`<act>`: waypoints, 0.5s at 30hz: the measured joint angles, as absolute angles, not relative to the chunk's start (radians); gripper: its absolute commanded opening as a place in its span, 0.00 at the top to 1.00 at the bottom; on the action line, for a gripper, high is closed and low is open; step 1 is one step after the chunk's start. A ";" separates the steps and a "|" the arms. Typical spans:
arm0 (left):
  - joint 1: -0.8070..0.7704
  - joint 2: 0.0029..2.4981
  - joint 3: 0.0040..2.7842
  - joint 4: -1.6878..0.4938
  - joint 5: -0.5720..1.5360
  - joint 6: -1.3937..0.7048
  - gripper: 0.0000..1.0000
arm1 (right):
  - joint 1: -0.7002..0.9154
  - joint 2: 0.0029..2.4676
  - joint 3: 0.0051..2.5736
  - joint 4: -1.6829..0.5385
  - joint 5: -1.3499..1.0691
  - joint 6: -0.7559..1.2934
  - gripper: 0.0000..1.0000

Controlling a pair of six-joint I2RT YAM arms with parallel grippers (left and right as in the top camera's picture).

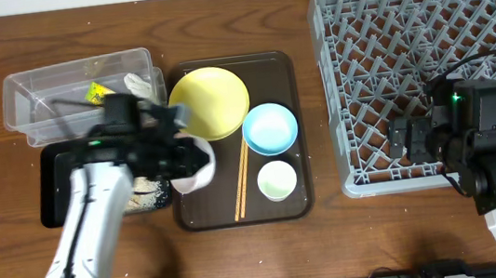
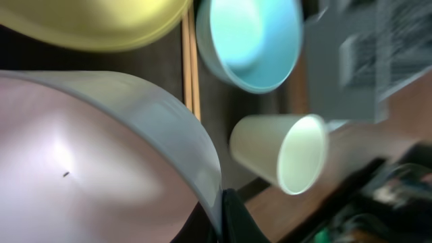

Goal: Sort waste into correct bins and load items into the dishwasher rack
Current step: 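Set the empty pink bowl back on the brown tray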

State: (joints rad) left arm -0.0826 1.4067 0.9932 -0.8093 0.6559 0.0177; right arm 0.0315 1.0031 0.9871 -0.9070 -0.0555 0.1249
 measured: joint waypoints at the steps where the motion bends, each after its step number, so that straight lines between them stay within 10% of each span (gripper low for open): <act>1: -0.136 1.420 0.993 -0.805 0.588 0.009 0.94 | 0.031 1.003 0.987 -0.907 -0.056 0.125 0.01; 12: -0.379 1.600 0.993 -0.726 0.332 -0.064 0.92 | 0.031 1.003 0.987 -0.907 -0.056 0.125 0.01; 15: -0.388 1.616 0.993 -0.725 0.319 -0.076 0.78 | 0.031 1.003 0.987 -0.908 -0.056 0.125 0.01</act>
State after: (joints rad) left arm -0.3882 1.6161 0.9928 -0.7250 0.3195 -0.0761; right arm 0.0315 1.0035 0.9871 -0.9077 -0.0555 0.1249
